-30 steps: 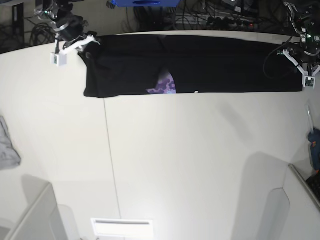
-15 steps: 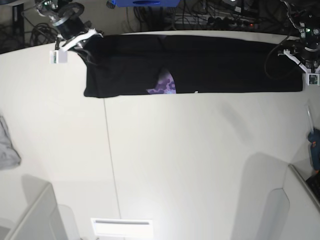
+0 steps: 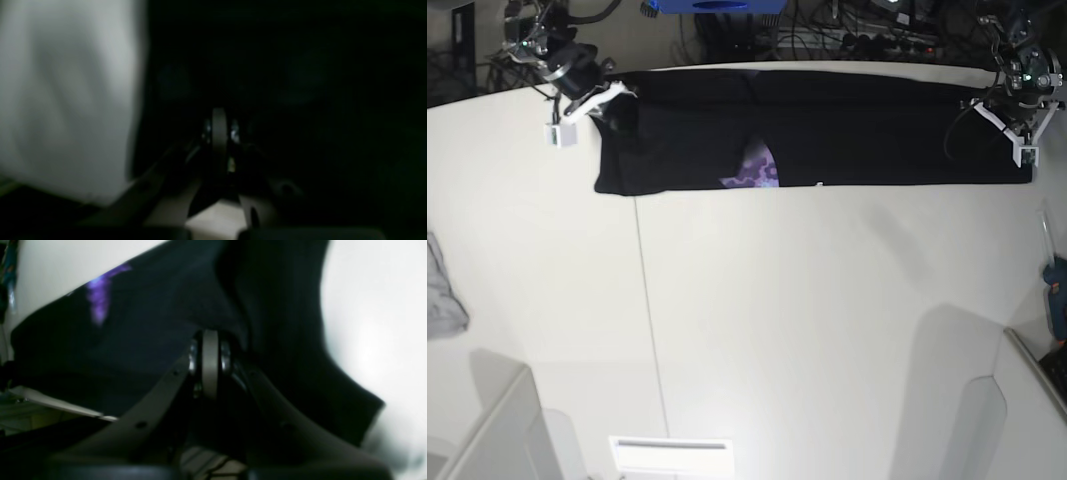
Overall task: Fold the T-shirt properly
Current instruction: 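Lay the folded hem down at the collar edge and hold, then pull the folded black shirt strip toward the robot with both grippers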
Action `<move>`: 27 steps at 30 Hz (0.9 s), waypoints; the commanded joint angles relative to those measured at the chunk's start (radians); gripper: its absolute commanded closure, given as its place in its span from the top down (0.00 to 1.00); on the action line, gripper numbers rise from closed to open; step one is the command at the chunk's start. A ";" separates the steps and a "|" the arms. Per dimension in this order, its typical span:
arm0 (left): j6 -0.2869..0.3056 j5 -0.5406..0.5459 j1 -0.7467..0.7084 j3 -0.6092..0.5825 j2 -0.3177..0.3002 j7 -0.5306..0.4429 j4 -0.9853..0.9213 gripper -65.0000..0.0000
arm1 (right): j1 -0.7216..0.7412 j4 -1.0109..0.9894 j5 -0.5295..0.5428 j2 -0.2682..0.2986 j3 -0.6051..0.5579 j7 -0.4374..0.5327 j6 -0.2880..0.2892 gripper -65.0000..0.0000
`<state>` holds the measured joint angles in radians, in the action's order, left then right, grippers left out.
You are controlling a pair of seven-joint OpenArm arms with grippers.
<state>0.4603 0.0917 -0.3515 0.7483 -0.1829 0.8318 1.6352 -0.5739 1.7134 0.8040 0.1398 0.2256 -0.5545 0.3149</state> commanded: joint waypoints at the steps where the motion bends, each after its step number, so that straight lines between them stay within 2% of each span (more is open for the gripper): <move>1: 0.001 0.006 0.007 -0.005 -0.014 -0.006 -0.006 0.00 | 0.013 -0.019 0.008 0.011 0.011 0.012 0.007 0.00; 3: -0.004 0.004 0.032 -0.029 -0.013 -0.024 -0.051 0.00 | 0.042 -0.077 0.005 0.028 0.013 0.015 0.003 0.00; 8: -0.133 0.006 0.050 -0.135 -0.013 -0.087 -0.117 0.00 | 0.116 -0.180 -0.070 0.039 0.030 0.017 0.002 0.00; 14: -0.151 0.006 0.096 -0.232 0.006 -0.079 -0.125 0.00 | 0.219 -0.290 -0.130 0.040 0.119 0.009 0.003 0.00; 16: -0.179 0.006 0.118 -0.252 0.018 -0.079 -0.120 0.00 | 0.256 -0.330 -0.146 0.044 0.148 0.009 0.005 0.00; 22: -0.272 0.012 0.151 -0.388 0.026 -0.079 -0.123 0.00 | 0.360 -0.458 -0.182 0.110 0.174 0.009 0.008 0.00; 27: -0.301 0.007 0.187 -0.447 0.070 -0.079 -0.125 0.00 | 0.427 -0.539 -0.183 0.169 0.176 0.012 0.008 0.00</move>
<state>0.1375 0.0868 -0.1520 0.3122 -0.1219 0.6659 1.5261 -0.1341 1.1904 0.7208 0.2886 0.3939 -0.4835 0.4026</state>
